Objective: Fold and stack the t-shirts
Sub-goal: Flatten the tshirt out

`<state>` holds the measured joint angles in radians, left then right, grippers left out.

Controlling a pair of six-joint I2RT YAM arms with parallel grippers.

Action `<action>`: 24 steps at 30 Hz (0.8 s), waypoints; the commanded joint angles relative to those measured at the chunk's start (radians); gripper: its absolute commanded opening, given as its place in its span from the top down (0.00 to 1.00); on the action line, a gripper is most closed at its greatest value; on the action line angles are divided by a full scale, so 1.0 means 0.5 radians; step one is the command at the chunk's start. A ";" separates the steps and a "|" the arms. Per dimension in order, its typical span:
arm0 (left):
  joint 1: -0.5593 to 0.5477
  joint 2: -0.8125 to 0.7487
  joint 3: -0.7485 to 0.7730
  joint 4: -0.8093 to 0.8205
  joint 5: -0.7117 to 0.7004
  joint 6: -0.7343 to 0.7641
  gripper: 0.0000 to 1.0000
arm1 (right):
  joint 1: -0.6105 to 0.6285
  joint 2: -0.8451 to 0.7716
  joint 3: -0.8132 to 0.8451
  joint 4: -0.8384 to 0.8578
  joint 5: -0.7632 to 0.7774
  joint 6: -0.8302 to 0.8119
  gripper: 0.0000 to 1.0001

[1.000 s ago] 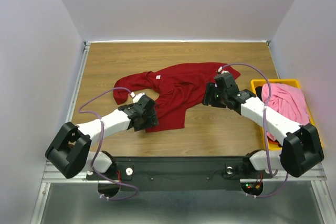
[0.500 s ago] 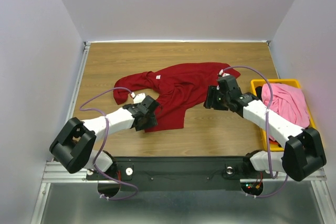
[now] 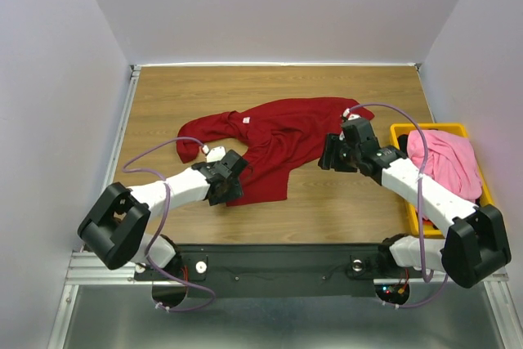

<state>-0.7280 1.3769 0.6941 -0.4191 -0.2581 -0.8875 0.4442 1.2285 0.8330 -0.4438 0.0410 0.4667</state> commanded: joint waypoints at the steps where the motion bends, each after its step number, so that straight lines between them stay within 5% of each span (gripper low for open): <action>1: -0.029 0.099 0.054 -0.027 -0.073 0.005 0.40 | -0.014 -0.061 -0.028 0.023 -0.033 -0.019 0.37; 5: -0.053 0.219 0.066 -0.024 -0.079 0.014 0.50 | -0.014 -0.082 -0.025 0.023 -0.073 -0.007 0.37; 14: -0.099 0.280 0.057 -0.024 -0.036 0.008 0.99 | -0.020 -0.138 -0.052 0.016 -0.033 0.008 0.37; 24: -0.072 -0.032 0.222 -0.346 -0.235 0.106 1.00 | -0.256 0.242 0.288 0.019 0.194 0.015 0.38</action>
<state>-0.7712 1.4429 0.7555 -0.4599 -0.3214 -0.8600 0.3702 1.2854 0.8799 -0.4580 0.0772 0.4690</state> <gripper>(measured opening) 0.025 0.627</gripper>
